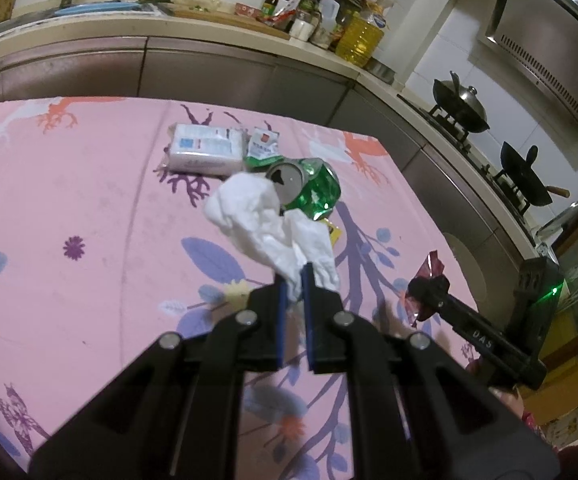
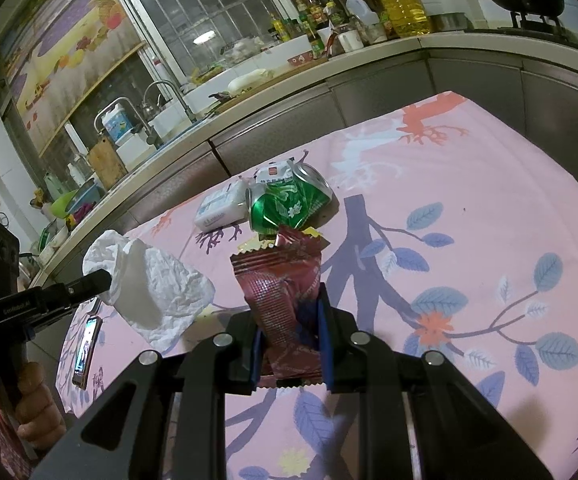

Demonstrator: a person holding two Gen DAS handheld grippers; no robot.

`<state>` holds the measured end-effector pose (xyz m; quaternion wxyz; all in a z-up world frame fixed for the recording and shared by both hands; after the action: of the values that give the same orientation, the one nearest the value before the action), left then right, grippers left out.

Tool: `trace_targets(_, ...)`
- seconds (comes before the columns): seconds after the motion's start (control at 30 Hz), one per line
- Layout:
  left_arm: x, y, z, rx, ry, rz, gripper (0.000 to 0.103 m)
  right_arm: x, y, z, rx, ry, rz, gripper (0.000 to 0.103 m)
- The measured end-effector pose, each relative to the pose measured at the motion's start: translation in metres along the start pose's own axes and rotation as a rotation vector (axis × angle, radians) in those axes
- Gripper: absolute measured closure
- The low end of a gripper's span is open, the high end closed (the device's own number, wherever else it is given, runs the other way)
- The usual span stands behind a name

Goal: Collect trash
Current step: 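Lift the red wrapper with the right tool while the left tool lifts the tissue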

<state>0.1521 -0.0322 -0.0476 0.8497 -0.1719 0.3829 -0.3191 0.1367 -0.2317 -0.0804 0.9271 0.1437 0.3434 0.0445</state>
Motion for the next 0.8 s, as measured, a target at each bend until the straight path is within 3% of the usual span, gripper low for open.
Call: trace_targets(0.8, 0.0007, 0.0029, -0.0014, -0.004, 0.002, -0.003, 0.096, 0.001, 0.0, 0.0001, -0.001, 0.001, -0.001, 0.083)
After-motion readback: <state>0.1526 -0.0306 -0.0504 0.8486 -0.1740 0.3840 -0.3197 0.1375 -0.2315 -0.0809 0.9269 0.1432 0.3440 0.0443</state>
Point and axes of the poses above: each gripper's, at about its wrist camera, not at the fingertips, and x roughly the way its jaws point, y to its left, z to its top, the point moved 9 cm from there along x, roughly the way its jaws point, and after that the axes turned 11 degrees about -z, right-handed, at the moved point
